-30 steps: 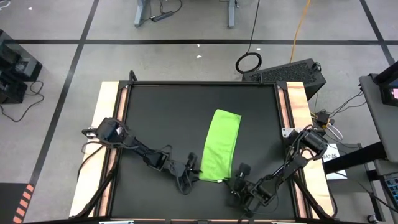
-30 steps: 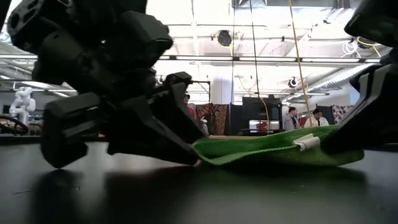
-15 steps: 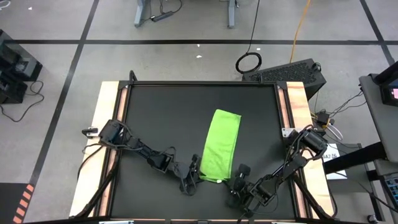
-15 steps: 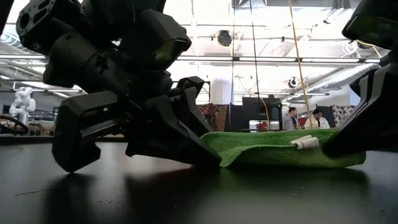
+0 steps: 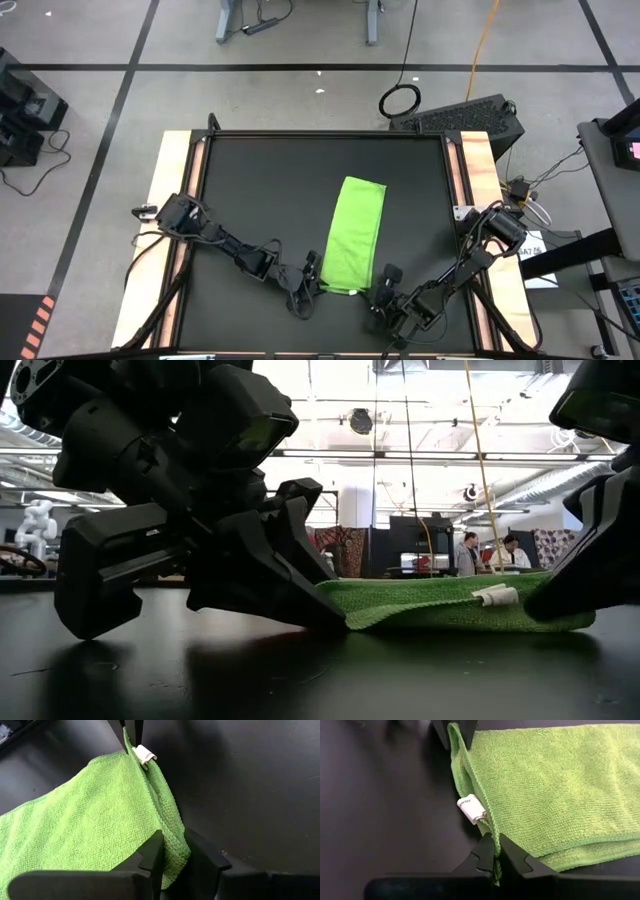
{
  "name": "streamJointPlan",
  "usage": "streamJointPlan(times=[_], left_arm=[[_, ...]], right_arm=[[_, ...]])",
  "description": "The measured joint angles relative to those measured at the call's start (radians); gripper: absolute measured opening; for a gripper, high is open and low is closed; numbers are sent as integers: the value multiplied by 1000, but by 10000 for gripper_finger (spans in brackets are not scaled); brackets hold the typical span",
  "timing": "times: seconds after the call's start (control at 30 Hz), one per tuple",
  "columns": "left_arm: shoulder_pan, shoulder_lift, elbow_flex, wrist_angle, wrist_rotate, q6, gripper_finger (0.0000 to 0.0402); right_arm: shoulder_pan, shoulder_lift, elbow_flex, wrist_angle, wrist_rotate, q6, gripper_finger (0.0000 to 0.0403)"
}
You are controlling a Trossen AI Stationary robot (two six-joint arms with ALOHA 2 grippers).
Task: Roll towel
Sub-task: Roll the green towel on the table
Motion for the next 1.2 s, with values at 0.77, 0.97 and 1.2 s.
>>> streamJointPlan(times=[0.77, 0.97, 1.2], left_arm=[[34, -3, -4, 5, 218, -133, 11], [55, -2, -4, 18, 280, -231, 13], [129, 1, -3, 55, 449, -447, 13]], right_arm=[[0, -12, 2, -1, -158, -75, 0], [2, -36, 2, 8, -231, -70, 0], [0, -78, 1, 25, -340, -61, 0]])
